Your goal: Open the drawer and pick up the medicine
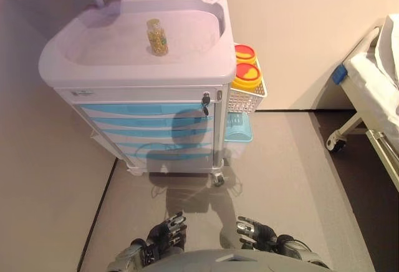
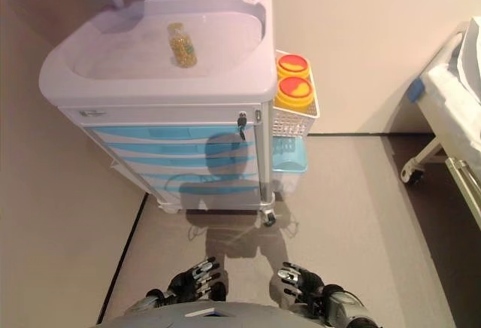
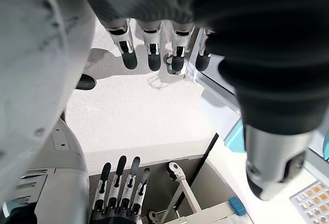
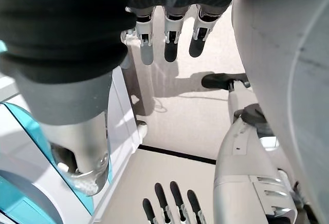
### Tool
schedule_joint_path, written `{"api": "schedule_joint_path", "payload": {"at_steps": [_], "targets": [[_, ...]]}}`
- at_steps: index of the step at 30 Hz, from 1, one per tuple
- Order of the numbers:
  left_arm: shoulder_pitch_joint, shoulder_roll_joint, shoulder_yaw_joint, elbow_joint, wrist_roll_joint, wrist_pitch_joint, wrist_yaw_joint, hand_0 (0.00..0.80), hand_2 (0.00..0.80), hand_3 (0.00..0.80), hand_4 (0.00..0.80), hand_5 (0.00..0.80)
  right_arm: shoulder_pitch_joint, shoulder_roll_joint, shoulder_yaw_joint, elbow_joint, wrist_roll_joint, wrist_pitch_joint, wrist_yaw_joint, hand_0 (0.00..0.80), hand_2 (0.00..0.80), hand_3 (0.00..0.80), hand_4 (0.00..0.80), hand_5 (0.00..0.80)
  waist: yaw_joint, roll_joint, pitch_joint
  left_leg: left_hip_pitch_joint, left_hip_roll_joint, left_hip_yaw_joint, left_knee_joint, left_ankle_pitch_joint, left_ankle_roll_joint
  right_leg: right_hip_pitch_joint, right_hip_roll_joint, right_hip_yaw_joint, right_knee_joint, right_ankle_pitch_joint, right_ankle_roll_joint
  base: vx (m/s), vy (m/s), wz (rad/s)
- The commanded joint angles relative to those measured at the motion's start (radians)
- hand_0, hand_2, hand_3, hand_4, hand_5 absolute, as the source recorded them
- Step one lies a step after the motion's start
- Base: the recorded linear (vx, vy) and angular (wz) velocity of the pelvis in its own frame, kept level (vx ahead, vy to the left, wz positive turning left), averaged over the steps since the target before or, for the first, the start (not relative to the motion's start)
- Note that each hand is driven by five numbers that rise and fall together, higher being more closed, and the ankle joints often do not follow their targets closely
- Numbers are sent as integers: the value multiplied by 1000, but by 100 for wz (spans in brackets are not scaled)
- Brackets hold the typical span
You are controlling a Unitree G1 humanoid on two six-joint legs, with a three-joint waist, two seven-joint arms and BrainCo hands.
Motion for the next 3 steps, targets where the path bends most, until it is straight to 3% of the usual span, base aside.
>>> {"api": "schedule_joint_path", "payload": {"at_steps": [1, 3], "targets": [[-90, -13, -37, 84, 15, -16, -52, 0, 0, 0, 0, 0, -34, 62, -5, 47, 7, -27, 18, 0, 0, 0, 0, 0, 10, -45, 9, 30, -35, 37, 20, -67, 28, -28, -29, -10, 61, -4, -2, 0, 0, 0], [-94, -18, -41, 100, 21, -35, -39, 0, 0, 0, 0, 0, -38, 66, -5, 67, 6, -33, 25, 0, 0, 0, 0, 0, 11, -45, 2, 33, -37, 39, 19, -70, 30, -26, -30, -13, 60, -5, -1, 0, 0, 0]]}}
